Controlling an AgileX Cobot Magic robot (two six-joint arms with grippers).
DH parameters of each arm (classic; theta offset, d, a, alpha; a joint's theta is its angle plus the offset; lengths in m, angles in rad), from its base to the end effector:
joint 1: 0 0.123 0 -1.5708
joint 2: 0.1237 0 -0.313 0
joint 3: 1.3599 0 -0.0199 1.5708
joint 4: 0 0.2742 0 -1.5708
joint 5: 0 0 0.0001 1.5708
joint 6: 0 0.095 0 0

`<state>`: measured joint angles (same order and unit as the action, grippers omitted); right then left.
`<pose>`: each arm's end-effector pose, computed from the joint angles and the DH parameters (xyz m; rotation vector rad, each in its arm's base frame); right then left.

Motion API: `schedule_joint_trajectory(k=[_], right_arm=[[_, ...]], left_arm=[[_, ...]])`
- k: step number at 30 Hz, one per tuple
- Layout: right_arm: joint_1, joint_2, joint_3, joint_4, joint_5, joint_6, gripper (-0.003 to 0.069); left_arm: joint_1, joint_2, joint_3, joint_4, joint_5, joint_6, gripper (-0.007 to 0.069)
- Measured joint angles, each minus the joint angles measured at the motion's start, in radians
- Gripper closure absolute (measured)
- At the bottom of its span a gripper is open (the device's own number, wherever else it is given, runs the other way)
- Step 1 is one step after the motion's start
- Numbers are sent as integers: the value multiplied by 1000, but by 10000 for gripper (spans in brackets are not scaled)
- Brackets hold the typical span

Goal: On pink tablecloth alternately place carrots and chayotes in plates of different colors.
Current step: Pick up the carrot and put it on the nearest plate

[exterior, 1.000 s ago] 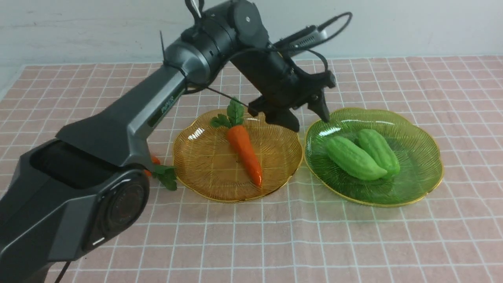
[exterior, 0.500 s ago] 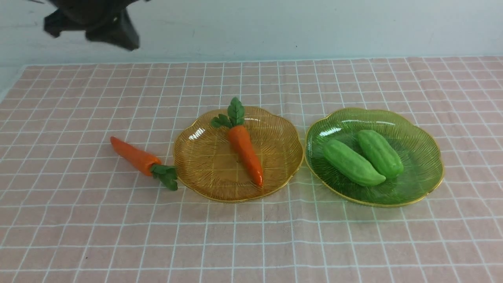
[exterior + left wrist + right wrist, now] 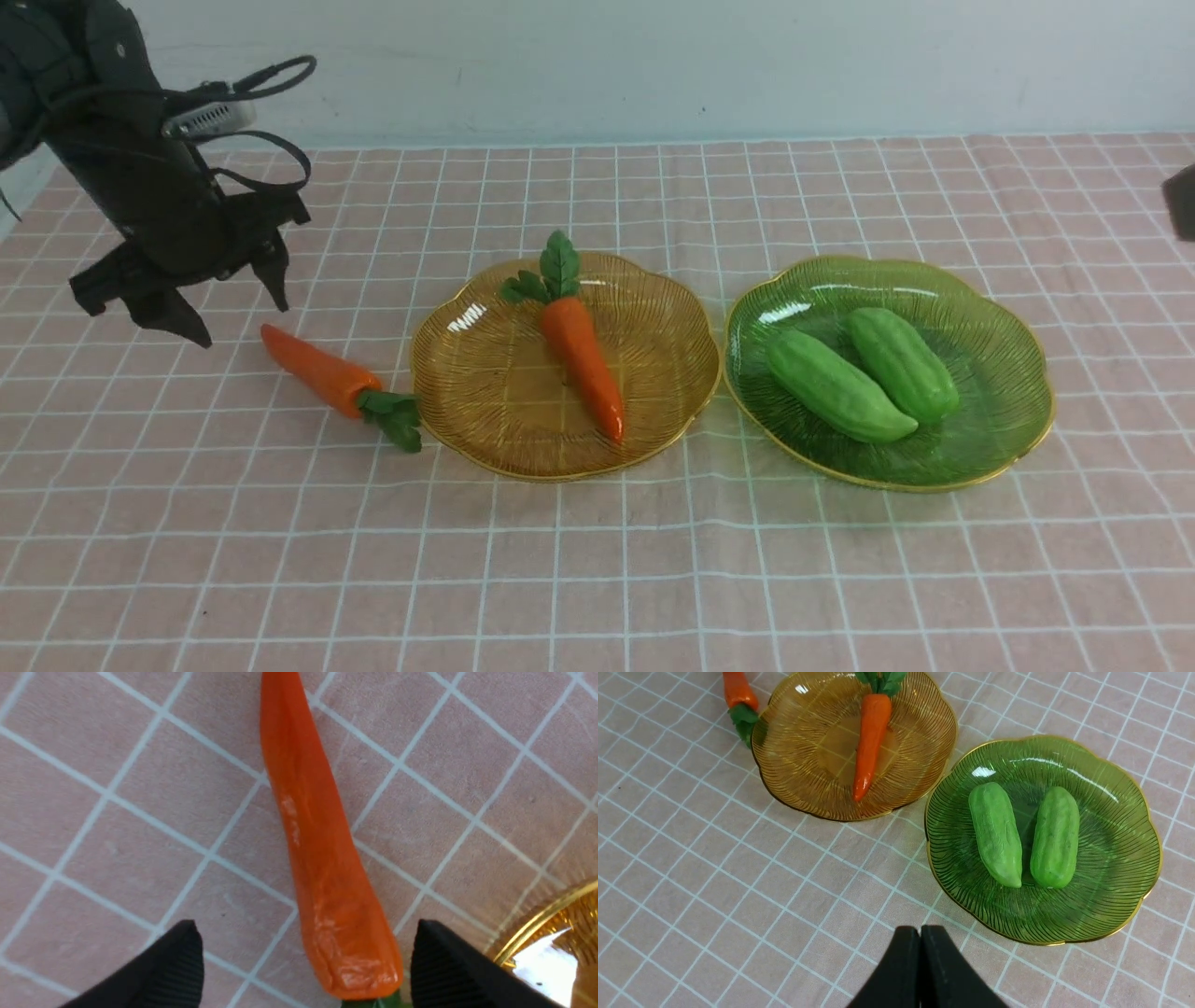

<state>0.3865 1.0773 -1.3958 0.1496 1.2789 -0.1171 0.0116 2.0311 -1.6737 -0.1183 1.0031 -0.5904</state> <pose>0.1723 0.0848 0.4694 -0.6222 2.3737 0.3134 0.4701 -0.0040 0.2398 -0.9190 2.7243 -0.2736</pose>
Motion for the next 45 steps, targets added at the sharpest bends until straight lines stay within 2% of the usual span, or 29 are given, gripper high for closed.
schedule_joint_trajectory(k=[5, 11, 14, 16, 17, 21, 25, 27, 31, 34, 38, 44, 45], right_arm=[[0, 37, 0, 1, -1, 4, 676], [0, 63, 0, 19, -1, 5, 676], [0, 72, 0, 26, -1, 4, 676], [0, 73, 0, 26, -1, 4, 676], [0, 73, 0, 26, -1, 4, 676], [0, 73, 0, 26, -1, 4, 676], [0, 73, 0, 26, -1, 4, 676], [0, 73, 0, 26, -1, 4, 676], [0, 73, 0, 26, -1, 4, 676], [0, 73, 0, 26, -8, 4, 676], [0, 73, 0, 25, -28, 4, 676], [0, 73, 0, 18, -26, 4, 676], [0, 73, 0, 17, -24, 4, 676]], left_arm=[[0, 84, 0, -62, -76, -14, 78], [0, 152, 1, -100, -90, -15, 94], [0, 154, -3, -101, -89, 19, 185], [0, 154, -18, -101, -79, 78, 277], [0, 154, -35, -101, -60, 131, 347], [0, 152, -102, -101, 16, 266, 429], [0, 151, -193, -101, 95, 325, 435], [-1, 151, -296, -105, 188, 357, 436], [-24, 147, -431, -146, 216, 368, 436], [-125, 144, -478, -173, 222, 406, 435], [-257, 158, -481, -123, 226, 427, 421], [-342, 199, -481, -41, 225, 415, 364], [-351, 211, -481, -29, 225, 408, 335]])
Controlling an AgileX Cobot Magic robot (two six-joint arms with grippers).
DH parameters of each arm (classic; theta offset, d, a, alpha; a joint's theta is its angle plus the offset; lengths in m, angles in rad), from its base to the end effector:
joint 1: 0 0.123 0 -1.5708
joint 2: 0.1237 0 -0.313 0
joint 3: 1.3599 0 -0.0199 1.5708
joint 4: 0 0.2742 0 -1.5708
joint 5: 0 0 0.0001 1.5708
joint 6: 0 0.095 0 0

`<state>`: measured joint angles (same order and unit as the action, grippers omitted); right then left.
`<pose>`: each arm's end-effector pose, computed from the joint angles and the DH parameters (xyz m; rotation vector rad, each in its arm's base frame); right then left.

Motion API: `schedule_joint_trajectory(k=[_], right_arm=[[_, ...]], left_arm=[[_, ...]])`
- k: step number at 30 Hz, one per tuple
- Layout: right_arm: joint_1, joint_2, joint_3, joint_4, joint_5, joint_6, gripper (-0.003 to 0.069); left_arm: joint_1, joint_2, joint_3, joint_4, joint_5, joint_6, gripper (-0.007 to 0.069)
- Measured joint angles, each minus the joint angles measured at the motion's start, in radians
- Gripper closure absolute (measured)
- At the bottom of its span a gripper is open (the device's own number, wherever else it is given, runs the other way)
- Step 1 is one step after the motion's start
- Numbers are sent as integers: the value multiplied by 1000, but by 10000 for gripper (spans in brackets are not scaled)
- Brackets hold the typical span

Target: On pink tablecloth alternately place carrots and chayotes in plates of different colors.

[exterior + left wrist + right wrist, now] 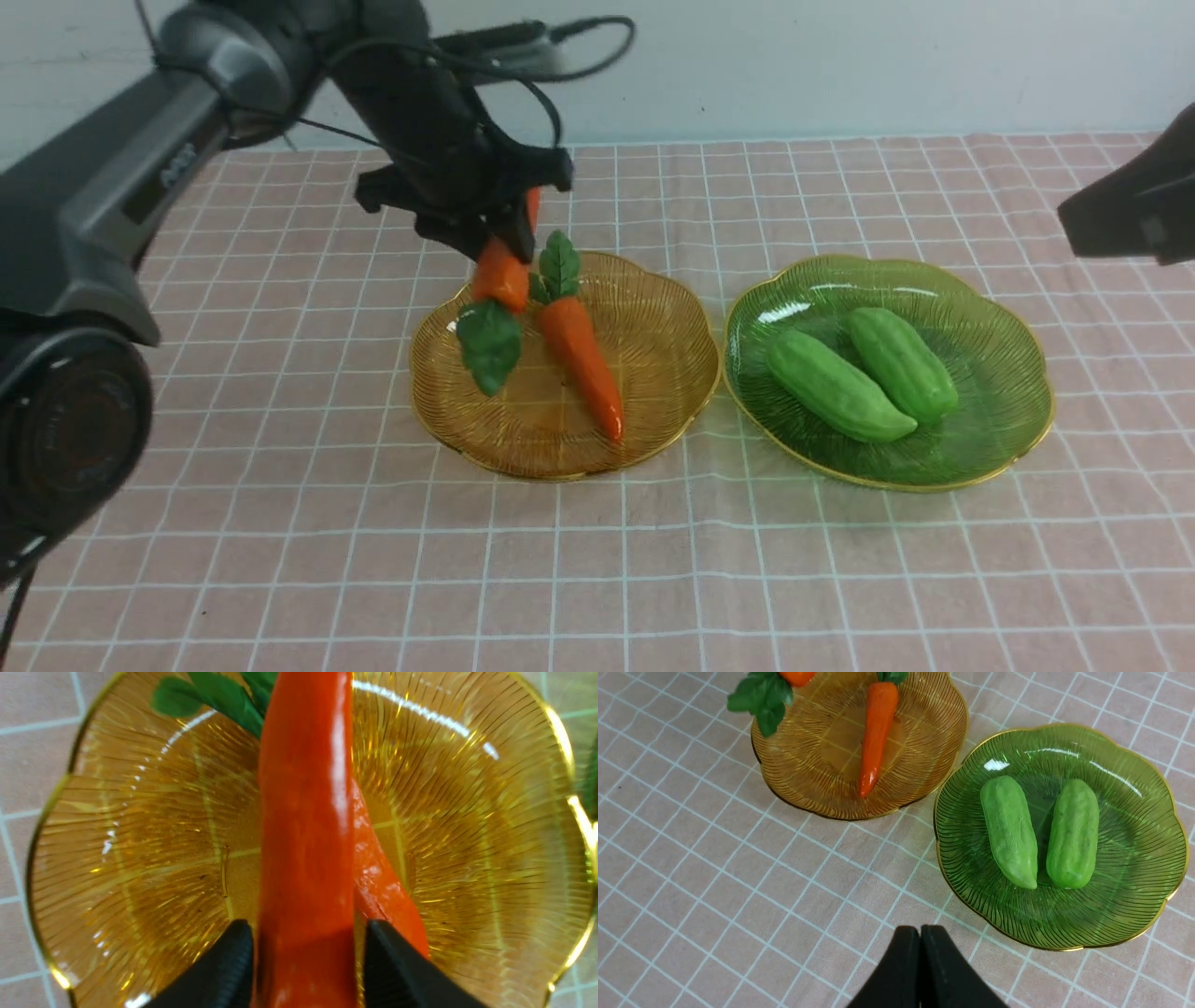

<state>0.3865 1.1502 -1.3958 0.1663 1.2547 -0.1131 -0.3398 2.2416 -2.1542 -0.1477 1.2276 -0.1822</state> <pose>0.1963 0.0960 0.4561 -0.6206 2.4249 0.3327 0.4947 -0.1889 0.2736 0.1866 2.8240 -0.3288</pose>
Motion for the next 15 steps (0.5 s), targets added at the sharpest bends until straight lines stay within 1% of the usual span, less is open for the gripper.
schedule_joint_trajectory(k=[5, 7, 11, 15], right_arm=[[0, -15, 1, -16, 12, 0, 676], [0, -33, 3, -18, 13, 0, 676], [0, -122, 4, -23, 15, 5, 676], [0, -226, 4, -29, 17, 22, 676]], left_arm=[[-9, 22, 0, 7, 0, -21, 233], [-9, 22, 0, 7, 0, -26, 203], [-8, 22, -23, 7, 3, -29, 177], [-8, 22, -60, 8, 5, -29, 174]])
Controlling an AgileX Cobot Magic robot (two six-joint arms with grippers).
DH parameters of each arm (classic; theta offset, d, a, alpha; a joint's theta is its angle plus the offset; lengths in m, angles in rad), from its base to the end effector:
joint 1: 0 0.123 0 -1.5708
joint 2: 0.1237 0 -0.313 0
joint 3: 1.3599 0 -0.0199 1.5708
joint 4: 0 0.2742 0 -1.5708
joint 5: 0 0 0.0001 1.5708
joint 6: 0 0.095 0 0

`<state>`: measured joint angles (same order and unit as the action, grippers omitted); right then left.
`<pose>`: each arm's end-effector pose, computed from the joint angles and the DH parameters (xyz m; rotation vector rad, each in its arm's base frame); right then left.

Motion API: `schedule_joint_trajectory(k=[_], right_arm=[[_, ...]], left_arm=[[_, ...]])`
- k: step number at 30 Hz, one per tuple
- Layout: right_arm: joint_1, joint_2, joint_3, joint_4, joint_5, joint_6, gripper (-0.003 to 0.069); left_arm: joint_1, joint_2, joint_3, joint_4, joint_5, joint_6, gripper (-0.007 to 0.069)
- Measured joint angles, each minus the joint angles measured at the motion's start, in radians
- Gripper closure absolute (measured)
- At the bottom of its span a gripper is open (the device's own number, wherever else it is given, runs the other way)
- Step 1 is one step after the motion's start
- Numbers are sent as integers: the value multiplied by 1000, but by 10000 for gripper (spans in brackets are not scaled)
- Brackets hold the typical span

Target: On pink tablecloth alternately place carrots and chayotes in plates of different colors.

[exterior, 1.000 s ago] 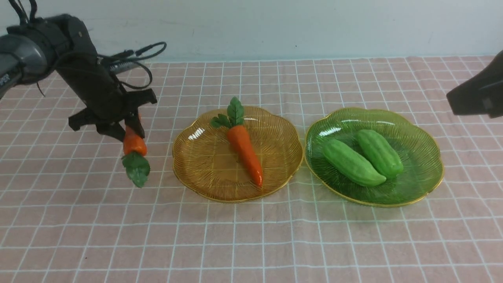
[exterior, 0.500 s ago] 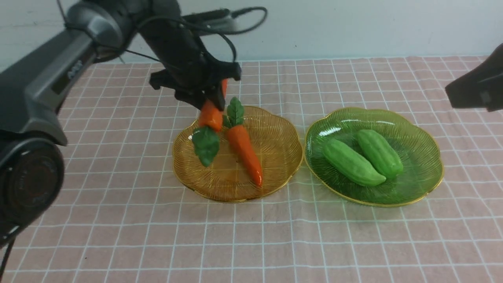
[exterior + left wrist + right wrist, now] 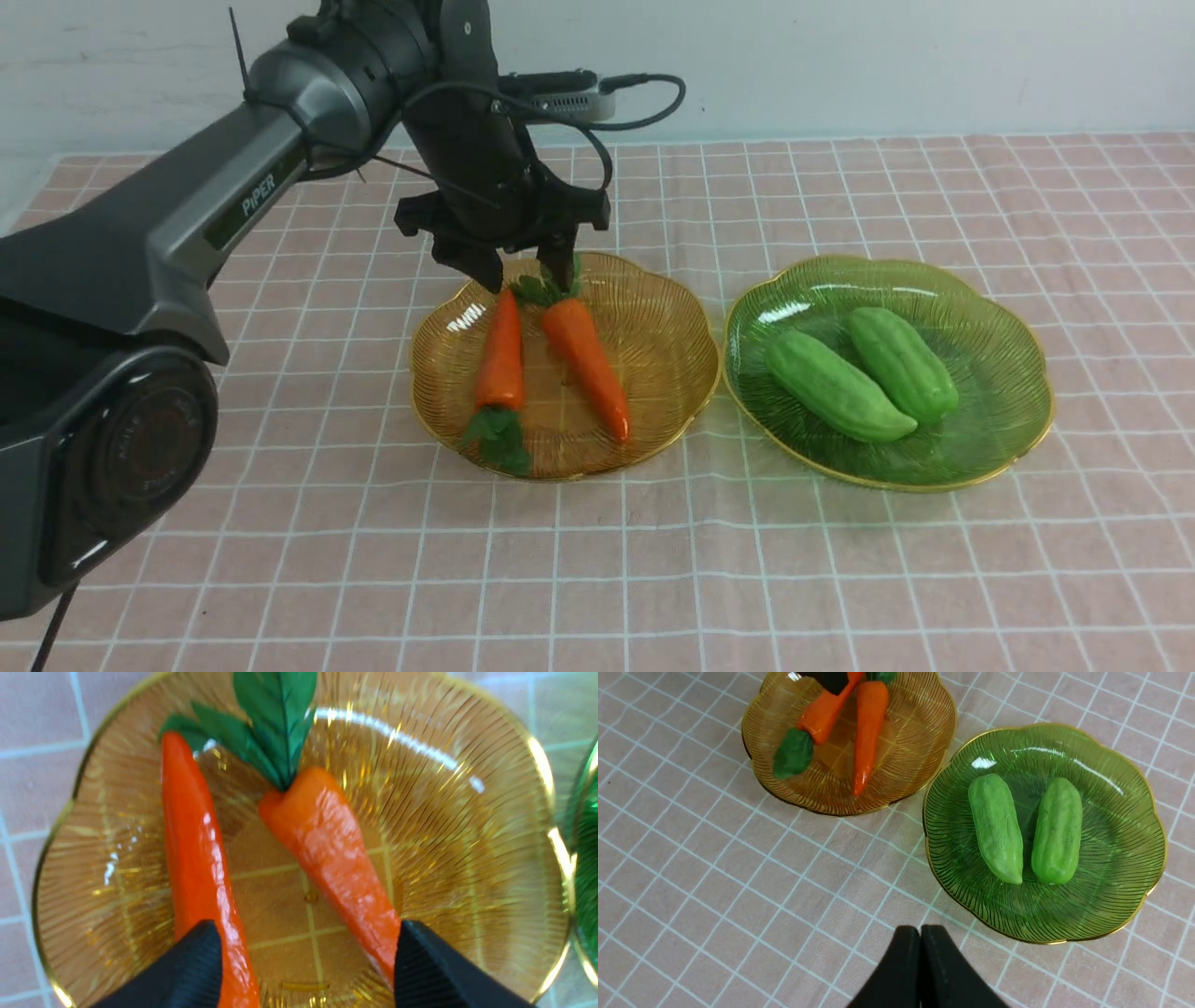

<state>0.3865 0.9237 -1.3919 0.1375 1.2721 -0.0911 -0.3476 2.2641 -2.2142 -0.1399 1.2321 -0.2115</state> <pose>0.1223 0.0632 0.4938 -0.5653 2.2280 0.3245 0.4999 -0.1944 0.2798 0.1605 2.7952 -0.3367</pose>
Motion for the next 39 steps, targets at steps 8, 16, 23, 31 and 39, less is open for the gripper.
schedule_joint_trajectory(k=[8, 16, 23, 31, 39], right_arm=[[0, -320, 228, -31, -203, 3, 676], [0, -447, 694, 32, -891, -52, 676], [0, -452, 818, 43, -1147, -71, 676], [0, -452, 819, 44, -1149, -71, 676], [-1, -457, 836, 44, -1154, -71, 676]], left_arm=[[0, 0, -78, 22, 7, 1, 244], [0, -19, -89, 24, 15, 33, 510], [8, -157, -90, 27, 17, 130, 628], [9, -242, -90, 21, 20, 139, 628], [9, -287, -91, -23, 24, 147, 628]])
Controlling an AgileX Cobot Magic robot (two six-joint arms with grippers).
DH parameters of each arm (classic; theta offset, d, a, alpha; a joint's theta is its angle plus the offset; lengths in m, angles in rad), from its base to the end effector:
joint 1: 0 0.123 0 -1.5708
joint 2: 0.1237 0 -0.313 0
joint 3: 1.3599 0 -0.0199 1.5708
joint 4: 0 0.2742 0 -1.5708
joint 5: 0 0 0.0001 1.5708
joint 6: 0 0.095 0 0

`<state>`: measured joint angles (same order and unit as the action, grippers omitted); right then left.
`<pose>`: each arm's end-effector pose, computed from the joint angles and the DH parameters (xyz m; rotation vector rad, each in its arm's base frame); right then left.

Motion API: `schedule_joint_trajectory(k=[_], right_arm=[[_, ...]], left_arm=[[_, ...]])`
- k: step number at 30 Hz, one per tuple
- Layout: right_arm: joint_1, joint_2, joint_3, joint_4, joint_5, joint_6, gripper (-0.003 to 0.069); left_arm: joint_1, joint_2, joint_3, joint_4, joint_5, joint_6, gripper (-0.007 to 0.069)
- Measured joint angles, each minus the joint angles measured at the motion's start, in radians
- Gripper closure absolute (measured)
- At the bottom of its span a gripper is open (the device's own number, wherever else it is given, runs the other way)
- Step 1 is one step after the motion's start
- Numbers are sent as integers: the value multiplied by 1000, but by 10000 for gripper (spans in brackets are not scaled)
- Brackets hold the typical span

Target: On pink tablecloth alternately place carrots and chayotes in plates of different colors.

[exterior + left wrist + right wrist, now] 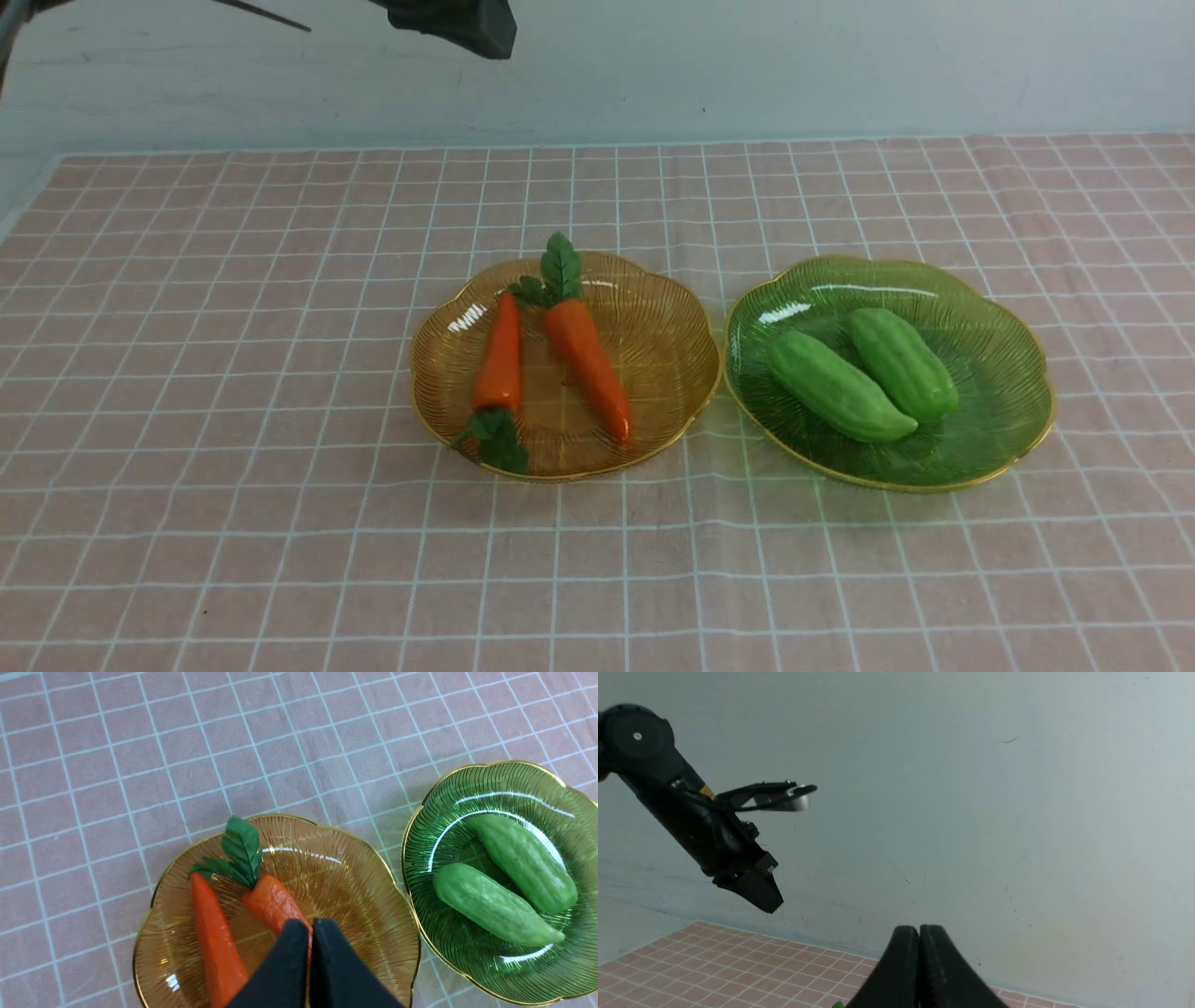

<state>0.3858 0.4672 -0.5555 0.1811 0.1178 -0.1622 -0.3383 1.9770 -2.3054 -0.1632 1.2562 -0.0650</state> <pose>0.0932 0.0400 0.3704 -0.2951 1.4917 0.3392 0.4327 -0.1678 0.4522 0.3420 2.4081 -0.3946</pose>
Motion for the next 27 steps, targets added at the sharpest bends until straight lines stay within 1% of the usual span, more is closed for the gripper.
schedule_joint_trajectory(k=[4, 7, 10, 18, 21, 27], right_arm=[[-12, -78, 106, -1, 4, -1, 676], [-80, -174, 224, -1, 35, -1, 676], [-170, -285, 325, -1, 107, -1, 676], [-291, -448, 488, -11, 199, -1, 676], [-308, -470, 526, -31, 205, -1, 676], [-313, -476, 583, -100, 229, -3, 676]], left_arm=[[0, 0, 0, 0, 0, 1, 628], [0, 0, 0, 0, 0, 6, 628], [0, -11, 19, 0, 0, 33, 628], [0, -117, 215, 4, 0, 59, 628], [0, -199, 332, 23, 0, 65, 628], [0, -360, 472, 74, 0, 65, 628]])
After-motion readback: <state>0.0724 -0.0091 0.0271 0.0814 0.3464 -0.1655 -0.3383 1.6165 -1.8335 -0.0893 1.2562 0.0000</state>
